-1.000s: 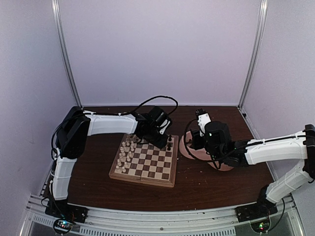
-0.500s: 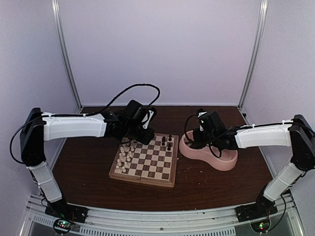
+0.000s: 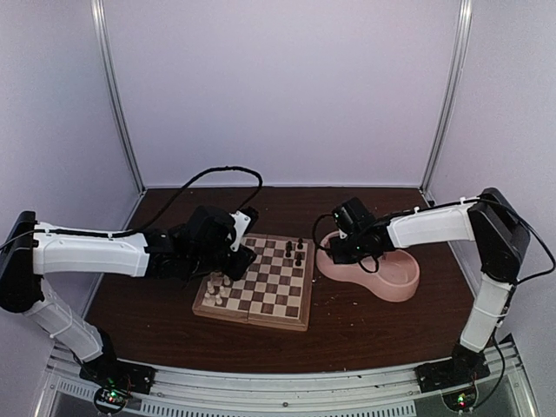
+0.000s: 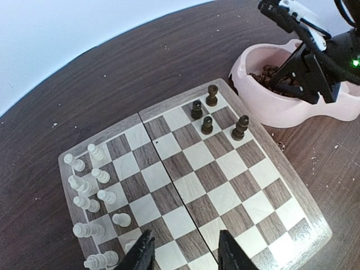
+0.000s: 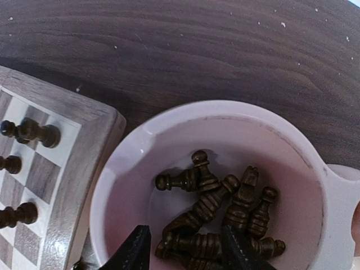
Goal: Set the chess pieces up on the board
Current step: Place the pawn on b7, then pick up the chess pile from the storage box.
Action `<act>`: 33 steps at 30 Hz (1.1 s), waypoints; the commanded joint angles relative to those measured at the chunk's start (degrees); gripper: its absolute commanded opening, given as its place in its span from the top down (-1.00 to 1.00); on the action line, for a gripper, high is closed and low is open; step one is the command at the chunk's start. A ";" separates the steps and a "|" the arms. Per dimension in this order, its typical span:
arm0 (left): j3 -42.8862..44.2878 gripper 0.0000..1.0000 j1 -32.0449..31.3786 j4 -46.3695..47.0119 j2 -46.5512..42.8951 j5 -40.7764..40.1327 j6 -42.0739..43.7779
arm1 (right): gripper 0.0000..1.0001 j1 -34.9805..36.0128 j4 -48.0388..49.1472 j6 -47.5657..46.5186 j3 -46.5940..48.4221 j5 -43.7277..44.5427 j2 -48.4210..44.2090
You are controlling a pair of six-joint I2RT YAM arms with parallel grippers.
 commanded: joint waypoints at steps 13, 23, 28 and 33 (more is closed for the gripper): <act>0.19 0.22 -0.04 4.19 -0.87 -1.14 1.73 | 0.33 -2.79 -6.90 -0.46 8.15 -2.44 10.91; -0.03 0.22 -0.13 4.07 -1.55 -0.58 1.63 | 0.66 -2.79 2.05 -0.41 -1.05 -3.44 -1.18; -0.17 0.22 -0.10 4.11 -2.10 -0.98 1.67 | 0.67 -2.71 6.66 -1.61 -5.43 -4.49 -6.73; -0.51 0.22 -0.13 4.19 -2.62 -0.93 1.74 | 0.69 -2.72 11.79 -2.89 -9.60 -6.55 -10.99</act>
